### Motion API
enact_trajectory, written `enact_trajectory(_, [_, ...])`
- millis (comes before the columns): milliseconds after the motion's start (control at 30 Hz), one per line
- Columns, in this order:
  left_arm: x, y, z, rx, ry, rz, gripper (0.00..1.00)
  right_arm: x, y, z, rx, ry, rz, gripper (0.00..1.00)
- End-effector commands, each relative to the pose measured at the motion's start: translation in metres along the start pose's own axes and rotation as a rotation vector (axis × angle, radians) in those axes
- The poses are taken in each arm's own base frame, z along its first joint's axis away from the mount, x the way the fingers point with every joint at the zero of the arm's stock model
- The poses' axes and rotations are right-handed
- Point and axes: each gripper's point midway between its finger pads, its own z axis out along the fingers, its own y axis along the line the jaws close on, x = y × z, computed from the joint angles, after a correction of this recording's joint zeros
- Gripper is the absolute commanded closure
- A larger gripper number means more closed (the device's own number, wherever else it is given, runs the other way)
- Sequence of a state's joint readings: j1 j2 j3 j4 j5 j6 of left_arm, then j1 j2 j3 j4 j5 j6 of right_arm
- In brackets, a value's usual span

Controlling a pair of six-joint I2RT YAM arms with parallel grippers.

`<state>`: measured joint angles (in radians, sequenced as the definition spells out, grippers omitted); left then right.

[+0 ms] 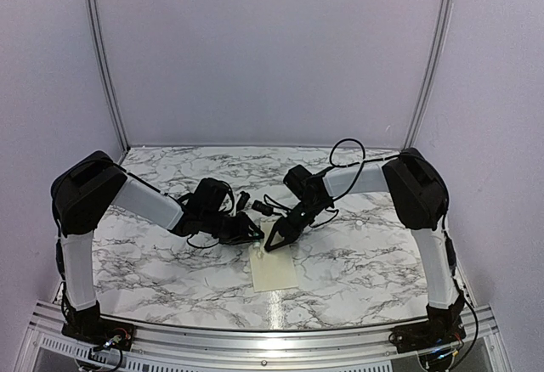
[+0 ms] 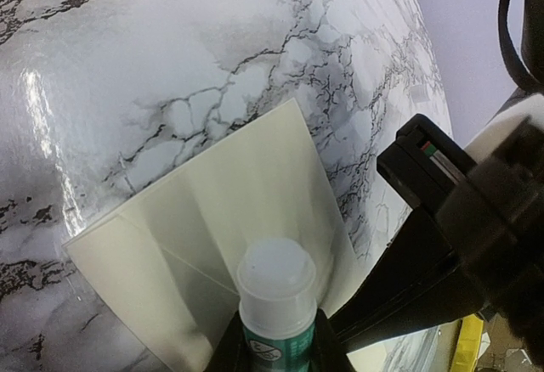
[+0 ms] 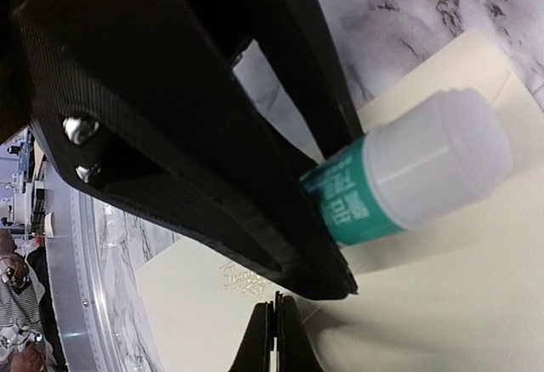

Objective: Place the letter into the envelope and seal it

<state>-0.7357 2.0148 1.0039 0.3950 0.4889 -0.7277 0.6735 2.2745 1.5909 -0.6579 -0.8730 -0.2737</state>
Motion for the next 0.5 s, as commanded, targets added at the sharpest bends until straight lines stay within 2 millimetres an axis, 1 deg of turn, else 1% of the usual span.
enact_trajectory(0, [-0.005, -0.007, -0.008, -0.005, -0.013, 0.036, 1.0, 0.001, -0.018, -0.006, 0.08, 0.002, -0.024, 1.0])
enact_trajectory(167, [-0.017, -0.021, -0.017, 0.013, -0.05, 0.062, 1.0, 0.002, -0.018, -0.007, 0.075, 0.005, -0.028, 1.0])
enact_trajectory(267, [-0.022, -0.029, -0.023, 0.023, -0.071, 0.078, 1.0, -0.007, -0.01, -0.016, 0.066, -0.016, -0.058, 1.0])
enact_trajectory(367, [-0.028, -0.041, -0.032, 0.043, -0.093, 0.101, 1.0, -0.019, 0.002, -0.034, 0.047, -0.055, -0.084, 0.98])
enact_trajectory(467, [-0.034, -0.055, -0.042, 0.066, -0.113, 0.117, 1.0, -0.029, 0.014, -0.06, 0.054, -0.097, -0.118, 0.96])
